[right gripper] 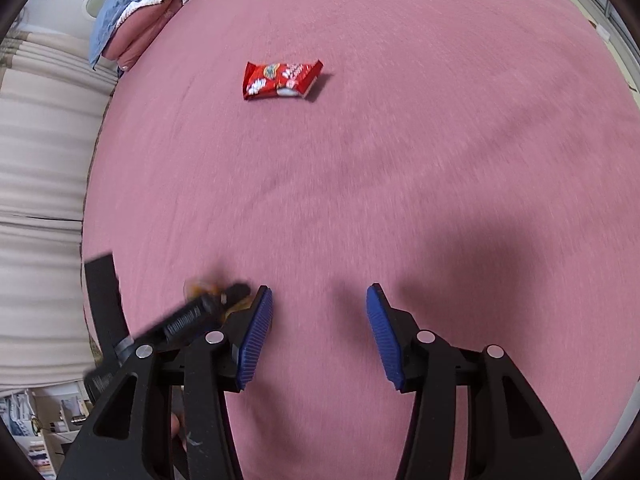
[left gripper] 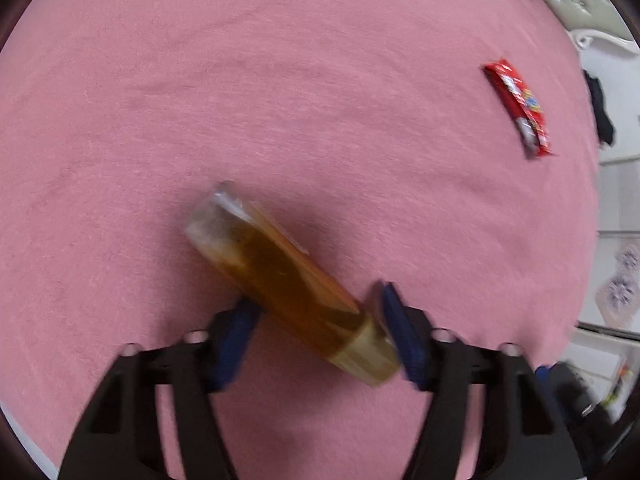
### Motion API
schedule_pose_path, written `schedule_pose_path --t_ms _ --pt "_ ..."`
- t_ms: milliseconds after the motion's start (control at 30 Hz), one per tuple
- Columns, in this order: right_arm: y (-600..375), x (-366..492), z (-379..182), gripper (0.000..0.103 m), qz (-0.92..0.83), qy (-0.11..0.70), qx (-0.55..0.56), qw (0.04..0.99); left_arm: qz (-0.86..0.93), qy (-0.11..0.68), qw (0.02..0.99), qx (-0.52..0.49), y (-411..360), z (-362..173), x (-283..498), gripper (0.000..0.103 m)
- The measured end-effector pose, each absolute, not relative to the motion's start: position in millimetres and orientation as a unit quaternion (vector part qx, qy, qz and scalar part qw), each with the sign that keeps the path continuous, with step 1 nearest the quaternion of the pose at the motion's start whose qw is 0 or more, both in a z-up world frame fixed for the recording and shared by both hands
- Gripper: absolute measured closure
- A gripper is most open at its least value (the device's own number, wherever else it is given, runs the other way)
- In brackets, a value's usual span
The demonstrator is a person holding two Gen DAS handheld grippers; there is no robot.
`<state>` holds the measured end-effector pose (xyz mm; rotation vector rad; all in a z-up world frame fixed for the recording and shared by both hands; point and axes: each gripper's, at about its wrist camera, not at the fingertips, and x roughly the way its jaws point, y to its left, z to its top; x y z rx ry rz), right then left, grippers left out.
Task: Collect trash
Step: 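Grasp the amber perfume bottle with the left tool while the right tool grasps the red candy wrapper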
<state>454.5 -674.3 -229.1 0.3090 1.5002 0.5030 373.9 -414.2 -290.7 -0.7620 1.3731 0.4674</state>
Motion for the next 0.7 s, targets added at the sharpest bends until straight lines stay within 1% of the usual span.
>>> schedule_pose_path --t_ms 67,133,233,533,600,667,700 --pt "-669 466 -234 0.054 0.226 0.67 0.136 0.694 0.217 0.606 0.688 -0.335 -416 -290 374 0.051" --pt "-665 476 -238 0.054 0.226 0.669 0.135 0.695 0.217 0.601 0.695 -0.33 -417 -289 375 0.058" --pt "-656 495 -244 0.054 0.228 0.665 0.131 0.699 0.204 0.589 0.707 -0.334 -414 -286 379 0.062" --pt "-618 561 -243 0.053 0.241 0.636 0.101 0.726 0.181 0.57 0.723 -0.347 -389 -283 407 0.065" --pt "-604 576 -240 0.052 0.246 0.628 0.08 0.734 0.183 0.568 0.726 -0.342 -382 -285 413 0.066" --pt "-590 587 -240 0.046 0.258 0.621 0.054 0.738 0.183 0.568 0.728 -0.338 -381 -287 419 0.065" --pt "-585 589 -240 0.046 0.262 0.62 0.044 0.738 0.183 0.569 0.728 -0.336 -380 -289 422 0.065"
